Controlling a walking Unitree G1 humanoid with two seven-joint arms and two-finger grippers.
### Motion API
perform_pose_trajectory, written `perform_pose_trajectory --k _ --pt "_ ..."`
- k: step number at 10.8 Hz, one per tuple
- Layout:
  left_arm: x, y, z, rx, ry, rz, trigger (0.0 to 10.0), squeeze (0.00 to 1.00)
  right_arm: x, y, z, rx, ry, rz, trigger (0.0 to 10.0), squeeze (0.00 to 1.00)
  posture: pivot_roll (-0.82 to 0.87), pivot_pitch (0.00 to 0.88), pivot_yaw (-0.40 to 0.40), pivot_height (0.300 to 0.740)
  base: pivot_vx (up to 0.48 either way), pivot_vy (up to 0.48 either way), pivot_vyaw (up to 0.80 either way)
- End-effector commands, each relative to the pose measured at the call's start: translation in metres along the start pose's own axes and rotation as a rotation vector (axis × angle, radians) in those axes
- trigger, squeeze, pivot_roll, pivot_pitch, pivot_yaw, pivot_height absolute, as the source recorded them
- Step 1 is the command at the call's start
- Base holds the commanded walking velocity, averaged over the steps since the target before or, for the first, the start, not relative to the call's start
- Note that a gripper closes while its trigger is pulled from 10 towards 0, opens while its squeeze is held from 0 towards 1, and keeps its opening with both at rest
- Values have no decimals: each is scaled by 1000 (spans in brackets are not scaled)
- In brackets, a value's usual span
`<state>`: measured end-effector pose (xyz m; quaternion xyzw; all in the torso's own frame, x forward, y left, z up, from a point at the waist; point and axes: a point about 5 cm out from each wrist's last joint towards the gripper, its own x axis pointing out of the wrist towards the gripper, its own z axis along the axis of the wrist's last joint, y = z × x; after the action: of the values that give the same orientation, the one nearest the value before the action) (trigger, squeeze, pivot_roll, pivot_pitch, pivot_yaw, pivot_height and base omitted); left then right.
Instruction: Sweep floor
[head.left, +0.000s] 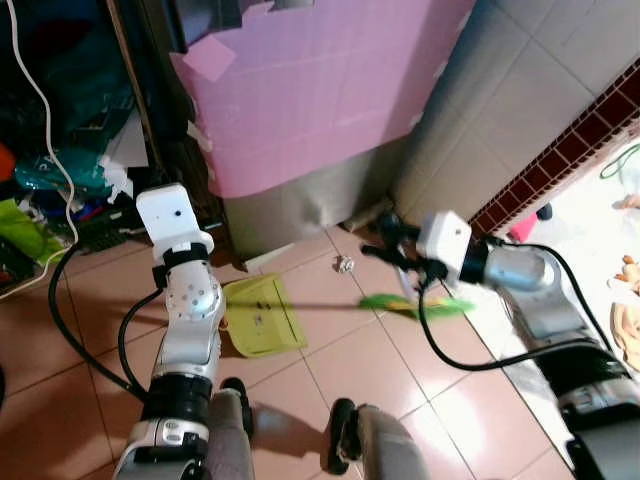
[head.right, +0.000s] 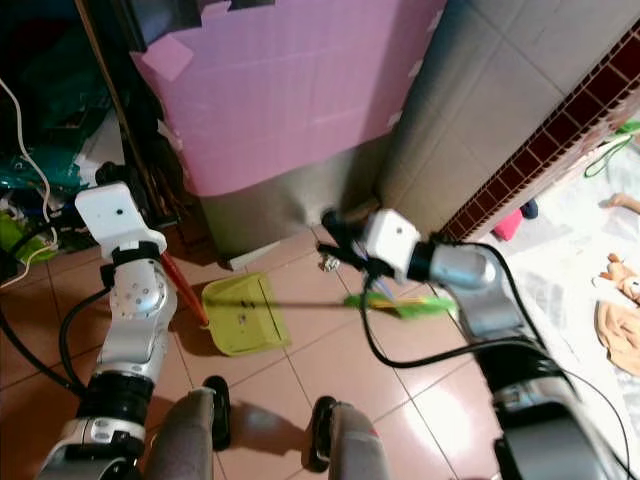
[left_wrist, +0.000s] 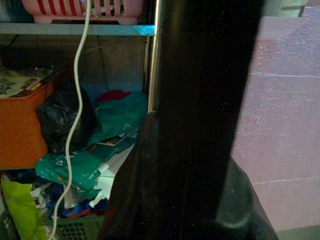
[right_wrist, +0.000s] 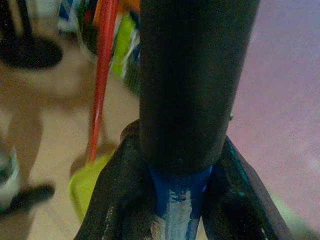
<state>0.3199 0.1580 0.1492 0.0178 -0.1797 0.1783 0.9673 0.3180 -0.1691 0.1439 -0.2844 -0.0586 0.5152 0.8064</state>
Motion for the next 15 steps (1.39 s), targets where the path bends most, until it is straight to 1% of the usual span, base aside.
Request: perform_pose_trajectory --k 1,2,3,4,5,6,7,8,9,10,11,12,13,14,15 --pt "2 -5 9 -30 -46 -16 10000 0 -9 -13 -1 -94 68 -26 10000 0 -27 177 -76 740 0 0 0" --pt "3 -5 9 -30 -46 -17 10000 0 -9 -17 0 -108 73 -55 10000 0 -27 177 -76 740 0 0 0" --pt "3 -6 10 -33 -46 -17 10000 0 -6 -30 5 -136 57 -168 10000 0 -27 177 -76 740 0 0 0" --pt "3 -6 10 -34 -46 -17 10000 0 -5 -34 7 -147 49 -219 10000 0 -27 177 -76 740 0 0 0" --pt "1 -7 10 -37 -48 -15 10000 0 3 -46 20 -160 -33 -401 10000 0 -27 182 -74 740 0 0 0" --pt "-1 -8 10 -43 -44 -14 10000 0 13 -48 28 -124 -111 -519 10000 0 -23 189 -74 740 0 0 0" --pt "-3 -8 10 -46 -43 -13 10000 0 20 -46 31 -68 -165 -611 10000 0 -15 193 -78 740 0 0 0" --pt "-4 -8 10 -47 -42 -13 10000 0 28 -41 34 5 -219 -705 10000 0 -9 196 -79 740 0 0 0" --pt "-4 -8 10 -46 -38 -13 10000 0 38 -32 36 88 -271 -783 10000 0 -5 198 -81 740 0 0 0" --pt "-4 -9 9 -47 -36 -16 10000 0 47 -24 37 153 -306 -812 10000 0 0 201 -82 740 0 0 0" --pt "-6 -11 9 -50 -35 -20 10000 0 56 -14 40 177 -335 -796 10000 0 8 204 -84 740 0 0 0" --pt "-6 -13 10 -51 -35 -22 10000 0 65 -5 44 209 -365 -742 10000 0 10 206 -86 740 0 0 0" --pt "-6 -11 9 -49 -33 -21 10000 0 71 2 47 236 -385 -657 10000 0 9 206 -88 740 0 0 0" --pt "-7 -9 8 -43 -31 -17 10000 0 73 7 48 245 -387 -584 10000 0 9 206 -88 740 0 0 0" --pt "-7 -6 6 -36 -27 -13 10000 0 74 17 44 325 -371 -440 10000 0 -10 206 -85 740 0 0 0"
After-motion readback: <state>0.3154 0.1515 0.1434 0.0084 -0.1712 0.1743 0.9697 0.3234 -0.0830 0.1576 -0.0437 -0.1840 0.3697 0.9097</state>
